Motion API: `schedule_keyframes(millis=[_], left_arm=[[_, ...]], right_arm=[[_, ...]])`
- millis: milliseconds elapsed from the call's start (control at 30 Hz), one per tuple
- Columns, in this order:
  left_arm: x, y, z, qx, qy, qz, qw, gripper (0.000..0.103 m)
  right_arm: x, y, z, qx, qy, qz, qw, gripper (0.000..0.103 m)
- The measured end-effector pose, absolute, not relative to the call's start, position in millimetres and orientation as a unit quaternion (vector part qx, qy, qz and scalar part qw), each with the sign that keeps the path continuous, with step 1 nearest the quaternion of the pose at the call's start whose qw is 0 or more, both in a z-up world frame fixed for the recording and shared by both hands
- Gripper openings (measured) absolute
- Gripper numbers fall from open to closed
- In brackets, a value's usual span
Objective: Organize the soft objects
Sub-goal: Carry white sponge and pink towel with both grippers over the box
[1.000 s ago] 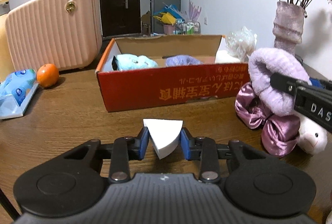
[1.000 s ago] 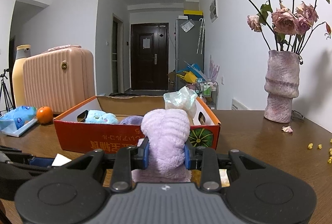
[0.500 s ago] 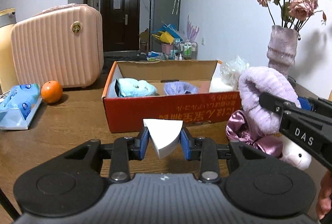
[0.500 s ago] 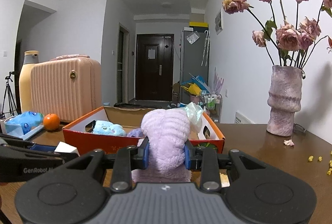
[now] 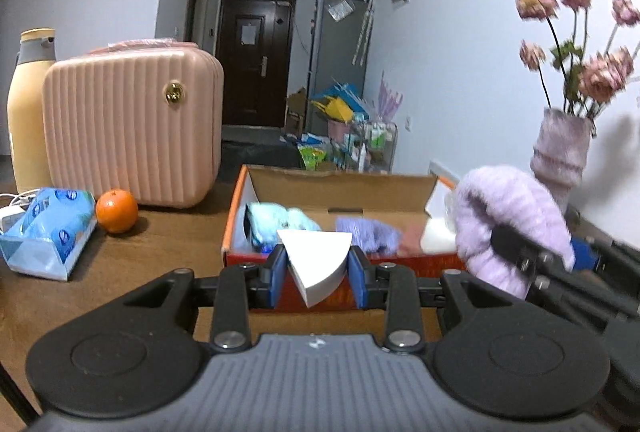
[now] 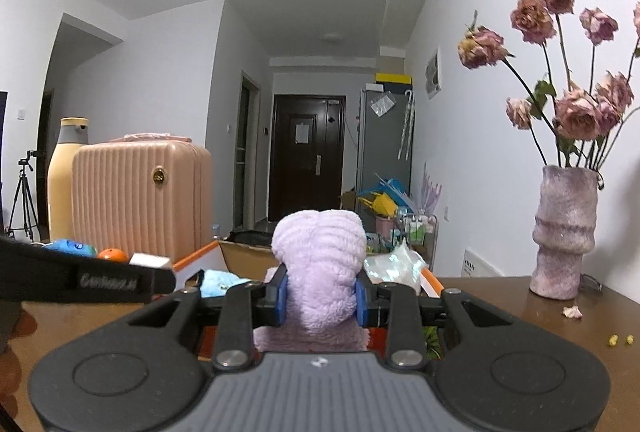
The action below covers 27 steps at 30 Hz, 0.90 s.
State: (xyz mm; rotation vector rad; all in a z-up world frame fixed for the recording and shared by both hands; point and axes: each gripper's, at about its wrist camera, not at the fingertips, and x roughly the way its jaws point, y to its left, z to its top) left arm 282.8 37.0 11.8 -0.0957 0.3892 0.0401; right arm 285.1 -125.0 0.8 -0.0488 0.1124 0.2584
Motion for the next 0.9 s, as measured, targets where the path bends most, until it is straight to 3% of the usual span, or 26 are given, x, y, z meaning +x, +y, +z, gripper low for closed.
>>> schedule_keyframes(millis=[900], left_arm=[[389, 67, 34, -0.098, 0.147, 0.071, 0.982, 0.034]], right_arm=[[397, -76, 8, 0.022, 0.076, 0.092, 0.993, 0.03]])
